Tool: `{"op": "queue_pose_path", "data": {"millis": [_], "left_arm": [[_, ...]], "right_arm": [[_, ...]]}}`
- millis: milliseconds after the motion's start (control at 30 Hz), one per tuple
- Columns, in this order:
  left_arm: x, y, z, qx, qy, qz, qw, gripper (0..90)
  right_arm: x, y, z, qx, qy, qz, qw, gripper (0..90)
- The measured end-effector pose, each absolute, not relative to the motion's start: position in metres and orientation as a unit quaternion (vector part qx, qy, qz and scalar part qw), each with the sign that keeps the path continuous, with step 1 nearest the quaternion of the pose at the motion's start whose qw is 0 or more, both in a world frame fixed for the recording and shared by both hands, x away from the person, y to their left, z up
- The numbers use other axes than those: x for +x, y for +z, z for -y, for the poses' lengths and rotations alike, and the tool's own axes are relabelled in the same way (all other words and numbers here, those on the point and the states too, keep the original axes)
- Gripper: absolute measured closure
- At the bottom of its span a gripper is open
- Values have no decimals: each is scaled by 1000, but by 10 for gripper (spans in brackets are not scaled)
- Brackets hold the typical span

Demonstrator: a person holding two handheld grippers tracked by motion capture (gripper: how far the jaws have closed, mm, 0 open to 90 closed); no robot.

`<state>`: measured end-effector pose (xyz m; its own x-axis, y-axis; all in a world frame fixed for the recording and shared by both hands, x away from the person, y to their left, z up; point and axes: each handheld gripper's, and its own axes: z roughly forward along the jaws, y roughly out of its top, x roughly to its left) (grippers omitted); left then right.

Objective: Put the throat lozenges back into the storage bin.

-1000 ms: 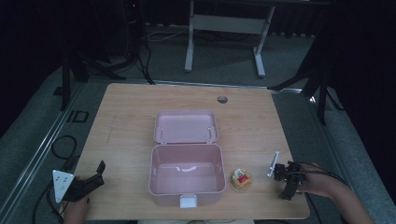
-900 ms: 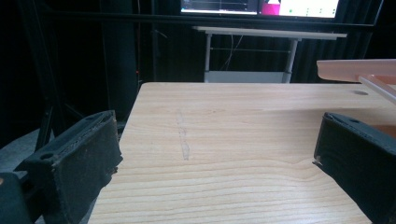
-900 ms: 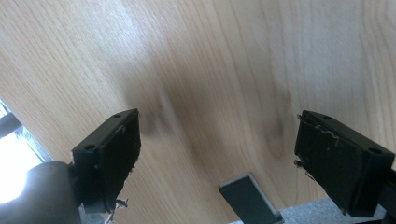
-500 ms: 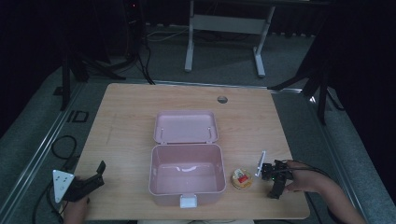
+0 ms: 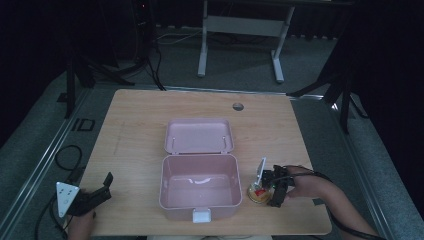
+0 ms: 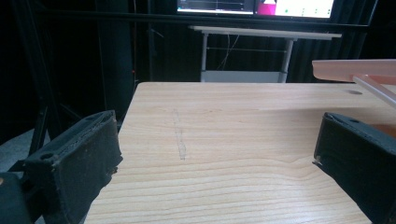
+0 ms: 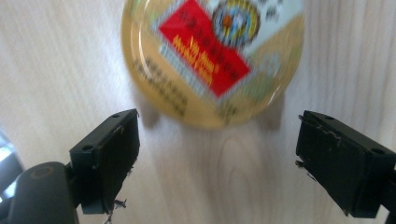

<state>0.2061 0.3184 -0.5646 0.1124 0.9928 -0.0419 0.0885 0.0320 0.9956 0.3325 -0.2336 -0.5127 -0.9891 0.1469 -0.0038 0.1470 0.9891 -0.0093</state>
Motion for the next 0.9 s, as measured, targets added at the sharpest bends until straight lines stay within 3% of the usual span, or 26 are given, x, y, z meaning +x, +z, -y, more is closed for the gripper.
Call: {"op": "queue_pose_path", "data": {"millis": [467, 567, 900], "left_arm": [[206, -565, -318, 543, 437, -499, 515, 9], [206, -565, -318, 543, 437, -499, 515, 9], [207, -565, -318, 544, 436, -500, 514, 9]], "right_arm": [[341, -522, 199, 20, -8, -1000, 2, 144], [341, -521, 197, 18, -14, -1000, -7, 194], [337, -508, 201, 16, -17, -1000, -14, 198]]}}
